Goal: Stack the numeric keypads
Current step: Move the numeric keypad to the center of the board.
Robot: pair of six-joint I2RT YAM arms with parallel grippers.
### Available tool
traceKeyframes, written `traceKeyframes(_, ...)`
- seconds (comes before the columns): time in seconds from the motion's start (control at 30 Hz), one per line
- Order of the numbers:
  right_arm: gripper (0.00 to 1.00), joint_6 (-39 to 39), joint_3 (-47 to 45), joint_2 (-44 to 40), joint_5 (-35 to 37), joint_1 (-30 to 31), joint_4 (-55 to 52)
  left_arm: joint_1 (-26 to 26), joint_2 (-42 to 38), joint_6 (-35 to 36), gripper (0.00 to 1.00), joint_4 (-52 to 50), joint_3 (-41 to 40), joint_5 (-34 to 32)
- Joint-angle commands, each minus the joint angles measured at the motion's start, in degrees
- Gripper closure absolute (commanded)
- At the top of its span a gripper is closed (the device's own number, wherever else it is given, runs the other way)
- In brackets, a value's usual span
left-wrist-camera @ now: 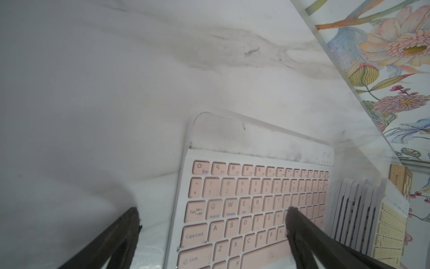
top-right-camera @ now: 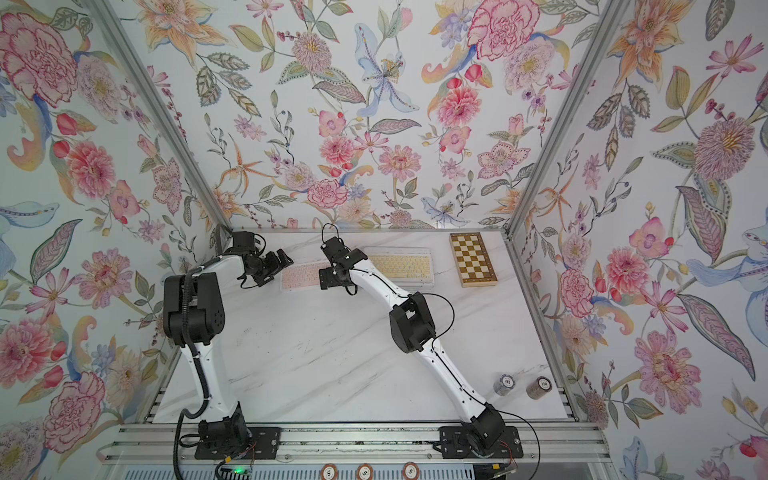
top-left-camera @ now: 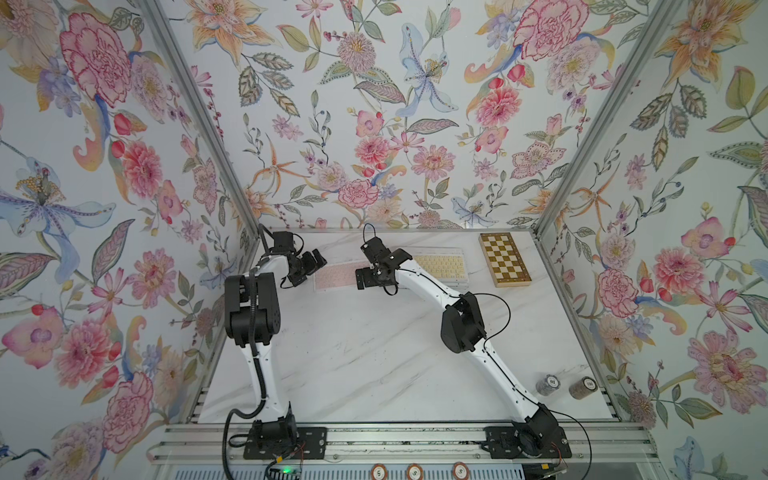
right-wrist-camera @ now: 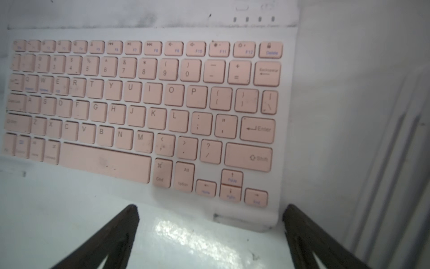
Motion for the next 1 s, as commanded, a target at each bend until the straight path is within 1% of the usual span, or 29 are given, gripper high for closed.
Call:
traceKeyframes(0.0,0.01,1.9,0.8,3.3,-2.5,-0.1,-0.4,-0.7,2.6,1.3,0.01,-4.1,0.1,1.5)
traceKeyframes(0.2,0.01,3.1,0.6,3.1,-7.3,2.2,1.6,-2.3,3.8,1.8,0.01,-4.0,-0.9,4.8)
traceKeyframes(0.33,0.01,4.1,-1.4,0.5,-9.9,4.7,2.5,-2.8,3.2,2.6,0.01,-4.9,-2.3,6.0)
traceKeyframes(0.5,0.01,5.2,-5.7,-3.7,-12.0,8.8,2.7,-2.9,-0.6,5.0,0.01,-7.4,-5.7,5.7)
traceKeyframes(0.63,0.01,5.7,-12.0,-8.7,-13.6,12.3,2.7,-2.7,-5.4,6.2,0.01,-7.5,-12.1,5.6)
traceKeyframes(0.73,0.01,5.9,-20.1,-14.6,-14.5,15.0,3.7,-2.6,-9.8,7.0,0.01,-7.4,-17.7,5.6)
traceKeyframes(0.83,0.01,5.5,-34.6,-24.7,-16.0,17.1,9.1,-2.3,-15.1,8.2,0.01,-8.4,-21.9,4.8)
traceKeyframes(0.9,0.01,6.0,-45.3,-33.1,-13.7,16.2,13.6,-1.8,-17.8,9.1,0.01,-10.3,-21.8,2.7)
traceKeyframes(0.97,0.01,8.8,-56.8,-41.0,-14.4,12.5,21.7,-1.4,-19.6,9.1,0.01,-10.8,-20.8,0.5)
